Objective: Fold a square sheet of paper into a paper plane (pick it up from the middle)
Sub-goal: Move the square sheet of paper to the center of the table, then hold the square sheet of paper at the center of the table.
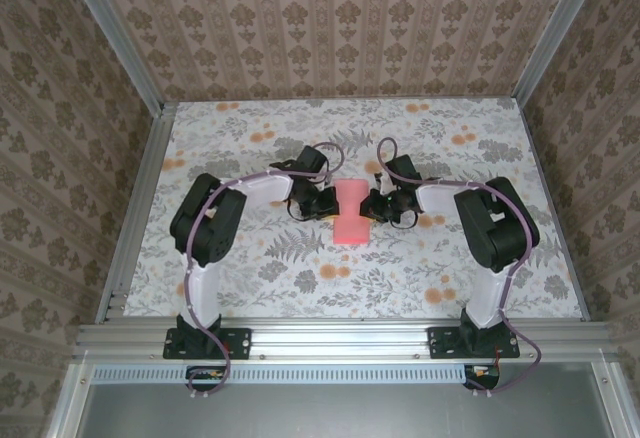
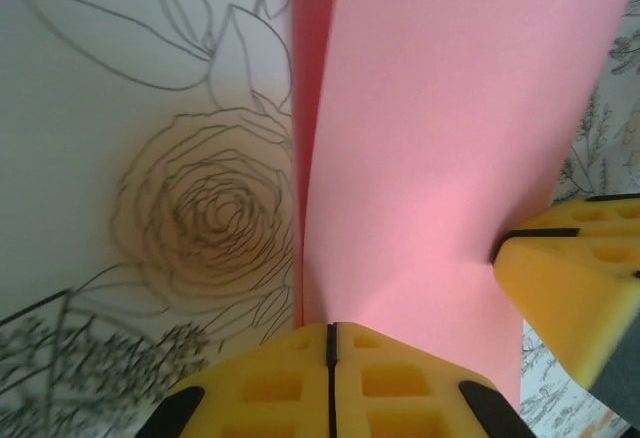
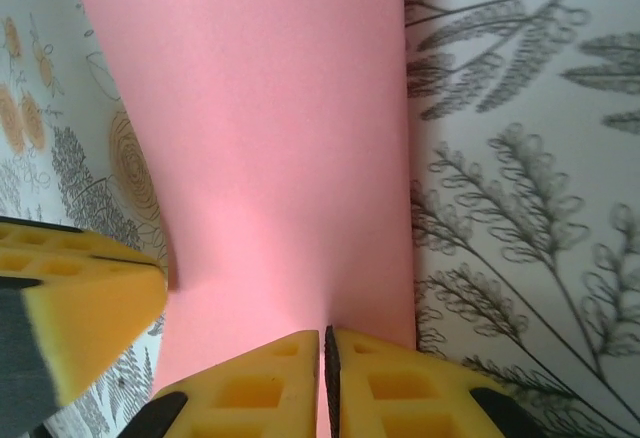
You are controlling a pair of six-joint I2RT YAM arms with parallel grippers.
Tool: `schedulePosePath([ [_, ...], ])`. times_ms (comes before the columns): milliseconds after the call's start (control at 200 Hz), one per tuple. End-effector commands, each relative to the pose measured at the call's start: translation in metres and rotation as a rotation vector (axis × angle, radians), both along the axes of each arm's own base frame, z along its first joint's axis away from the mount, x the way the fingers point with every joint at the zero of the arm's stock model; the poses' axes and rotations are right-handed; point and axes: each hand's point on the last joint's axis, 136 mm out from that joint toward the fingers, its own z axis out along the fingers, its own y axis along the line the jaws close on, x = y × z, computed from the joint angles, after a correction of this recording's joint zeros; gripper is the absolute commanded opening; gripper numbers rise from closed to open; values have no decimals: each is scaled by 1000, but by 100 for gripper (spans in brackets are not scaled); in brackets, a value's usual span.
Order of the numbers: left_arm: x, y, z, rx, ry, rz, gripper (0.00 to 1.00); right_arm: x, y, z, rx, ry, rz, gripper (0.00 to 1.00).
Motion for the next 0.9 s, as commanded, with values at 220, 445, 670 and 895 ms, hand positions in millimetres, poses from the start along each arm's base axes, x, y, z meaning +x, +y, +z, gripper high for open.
schedulePosePath([
  [220,25,20,45,-92,-79,61,12,-26,37,-15,17,20,268,14],
  [445,36,5,34,-134,-50,42,12,-17,47,1,48,-14,268,14],
  [670,45,-6,20,-146,-25,23,11,-16,48,0,58,-7,255,14],
  [895,47,-5,2,-111,3,26,10,-15,50,1,69,1,243,14],
])
